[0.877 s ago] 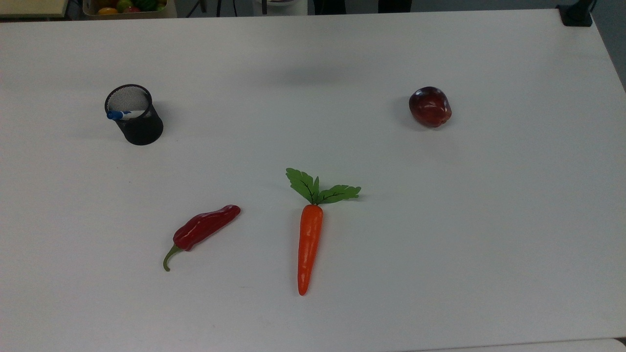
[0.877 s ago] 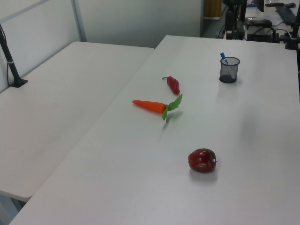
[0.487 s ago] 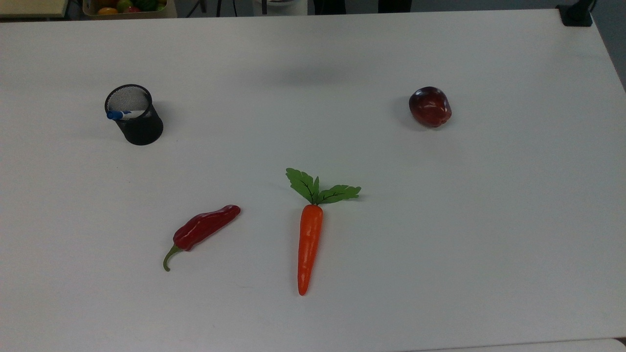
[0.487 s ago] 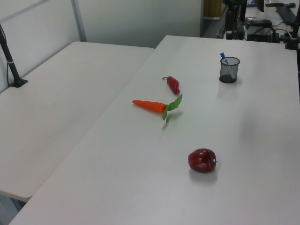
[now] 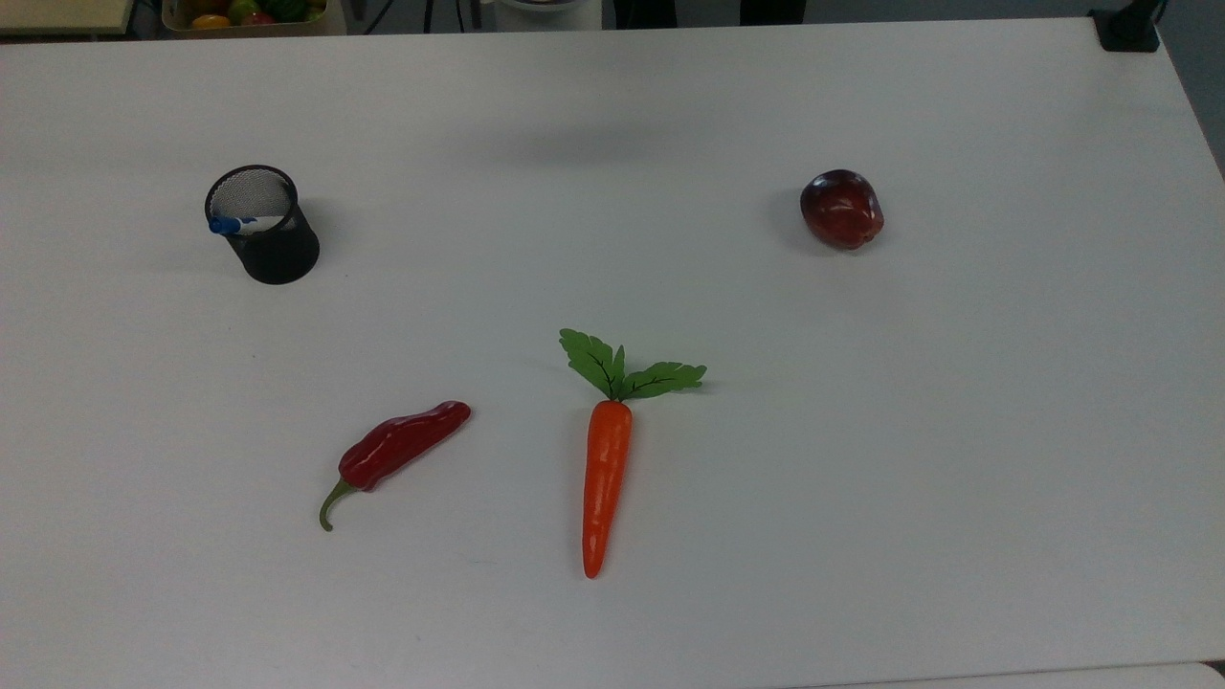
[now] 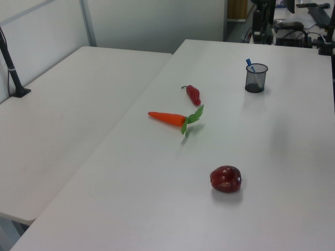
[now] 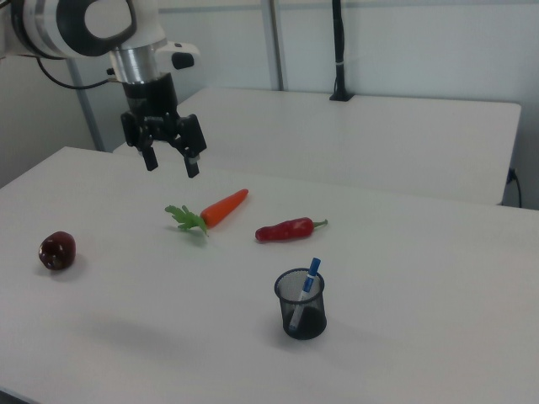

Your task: Take marker pen

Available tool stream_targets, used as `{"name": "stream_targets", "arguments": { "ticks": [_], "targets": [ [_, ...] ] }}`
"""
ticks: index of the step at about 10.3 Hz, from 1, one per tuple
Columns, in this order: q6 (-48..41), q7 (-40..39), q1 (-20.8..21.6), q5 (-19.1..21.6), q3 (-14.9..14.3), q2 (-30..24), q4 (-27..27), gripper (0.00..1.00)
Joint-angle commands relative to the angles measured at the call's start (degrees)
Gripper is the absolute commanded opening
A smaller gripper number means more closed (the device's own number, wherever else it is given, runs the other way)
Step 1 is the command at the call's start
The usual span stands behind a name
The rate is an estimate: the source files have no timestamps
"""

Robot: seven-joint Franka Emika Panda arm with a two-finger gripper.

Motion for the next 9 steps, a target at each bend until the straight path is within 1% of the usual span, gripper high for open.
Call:
{"name": "stream_targets", "arguments": {
  "ticks": [1, 3, 5, 9],
  "targets": [
    [1.67, -1.41, -4.63, 0.12, -0.32, 0.56, -1.21, 1.0],
    [8.59, -1.06, -8.15, 0.12, -0.4, 1.09, -4.27, 1.0],
    [15.02, -1.14, -10.44, 0.12, -1.72, 2.93, -6.57, 1.0],
    [23.2, -1.23, -15.28, -0.05, -1.81, 8.55, -7.45, 1.0]
  ]
}}
